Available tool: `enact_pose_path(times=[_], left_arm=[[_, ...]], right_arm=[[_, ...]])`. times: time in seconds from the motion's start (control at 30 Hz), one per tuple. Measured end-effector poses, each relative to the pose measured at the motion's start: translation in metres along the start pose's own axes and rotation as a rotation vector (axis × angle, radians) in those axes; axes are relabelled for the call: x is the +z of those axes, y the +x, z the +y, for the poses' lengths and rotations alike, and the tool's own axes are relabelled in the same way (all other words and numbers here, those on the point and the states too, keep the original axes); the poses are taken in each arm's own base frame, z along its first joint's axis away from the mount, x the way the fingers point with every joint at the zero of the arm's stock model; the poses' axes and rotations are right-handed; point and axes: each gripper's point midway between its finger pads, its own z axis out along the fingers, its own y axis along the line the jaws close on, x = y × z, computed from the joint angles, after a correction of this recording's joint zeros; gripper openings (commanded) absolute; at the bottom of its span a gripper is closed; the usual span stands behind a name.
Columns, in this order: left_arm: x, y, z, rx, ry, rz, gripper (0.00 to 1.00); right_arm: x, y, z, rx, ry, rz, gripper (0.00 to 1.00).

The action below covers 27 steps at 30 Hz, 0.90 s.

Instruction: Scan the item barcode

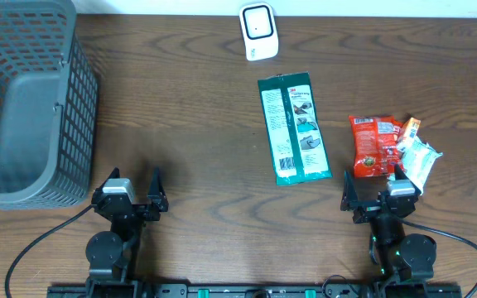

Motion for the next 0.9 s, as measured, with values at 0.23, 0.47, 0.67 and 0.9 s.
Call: enact_pose_path(times=[0.23, 0.47, 0.67, 0.9], left_arm=[[0.0006, 0.0021, 0.0003, -0.001, -0.001, 0.009, 0.86], [0.0006, 0.0021, 0.0003, -0.001, -0.001, 0.009, 0.86], [0.0006, 0.0021, 0.0003, -0.001, -0.001, 0.009, 0.86], [0.0006, 0.0021, 0.0003, -0.001, -0.001, 0.009, 0.86]], right_arm=[[0.0, 0.0, 0.0, 0.0, 0.0, 0.0, 0.99], [0.0, 0.0, 0.0, 0.0, 0.0, 0.0, 0.99], [0.0, 0.0, 0.0, 0.0, 0.0, 0.0, 0.99], [0.0, 0.0, 0.0, 0.0, 0.0, 0.0, 0.99]])
